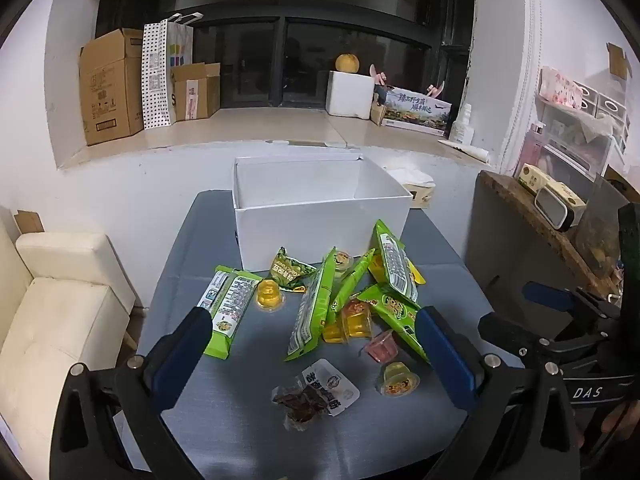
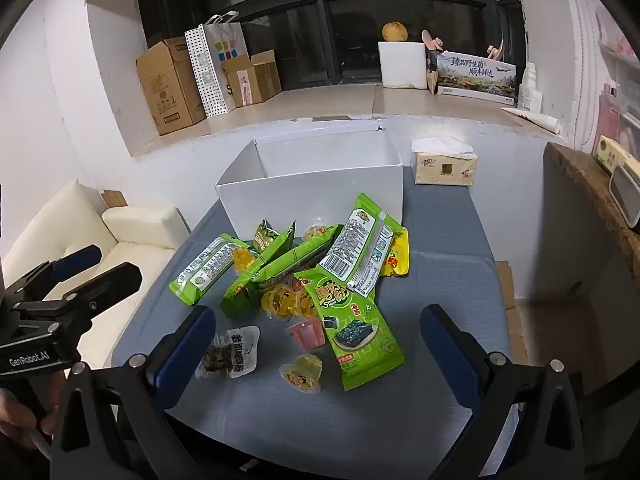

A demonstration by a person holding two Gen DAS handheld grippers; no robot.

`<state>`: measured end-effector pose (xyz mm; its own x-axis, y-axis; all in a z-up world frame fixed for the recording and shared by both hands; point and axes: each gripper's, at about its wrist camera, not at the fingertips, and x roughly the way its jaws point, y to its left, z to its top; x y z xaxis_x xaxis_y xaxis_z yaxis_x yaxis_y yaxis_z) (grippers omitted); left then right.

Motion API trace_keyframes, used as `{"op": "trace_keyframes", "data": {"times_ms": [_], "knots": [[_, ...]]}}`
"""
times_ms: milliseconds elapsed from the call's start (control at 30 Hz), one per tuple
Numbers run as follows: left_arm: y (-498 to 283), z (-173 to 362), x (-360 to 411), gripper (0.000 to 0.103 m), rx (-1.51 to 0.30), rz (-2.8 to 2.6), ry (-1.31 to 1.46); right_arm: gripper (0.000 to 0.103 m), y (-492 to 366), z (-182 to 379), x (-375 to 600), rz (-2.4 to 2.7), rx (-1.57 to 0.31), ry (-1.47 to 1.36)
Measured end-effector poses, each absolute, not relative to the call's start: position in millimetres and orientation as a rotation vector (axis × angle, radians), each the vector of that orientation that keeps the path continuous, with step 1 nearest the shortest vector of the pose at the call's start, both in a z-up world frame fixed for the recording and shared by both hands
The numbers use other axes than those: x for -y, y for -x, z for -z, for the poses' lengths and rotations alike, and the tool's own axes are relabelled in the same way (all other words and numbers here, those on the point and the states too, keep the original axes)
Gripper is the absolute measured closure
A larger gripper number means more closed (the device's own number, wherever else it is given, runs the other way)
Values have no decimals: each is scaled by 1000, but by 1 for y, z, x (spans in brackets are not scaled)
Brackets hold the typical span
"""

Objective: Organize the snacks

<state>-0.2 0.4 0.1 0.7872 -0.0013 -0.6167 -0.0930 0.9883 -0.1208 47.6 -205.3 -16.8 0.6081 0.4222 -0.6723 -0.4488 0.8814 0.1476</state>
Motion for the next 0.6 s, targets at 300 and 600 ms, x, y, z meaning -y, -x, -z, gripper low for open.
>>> {"op": "trace_keyframes", "data": {"times_ms": [300, 600], "knots": [[-4, 2, 9, 0, -673, -51, 124, 0, -47, 17, 204, -500, -765, 52], [-2, 3, 5, 0, -670, -31, 127, 0, -47, 15, 205, -497, -763, 54]]}}
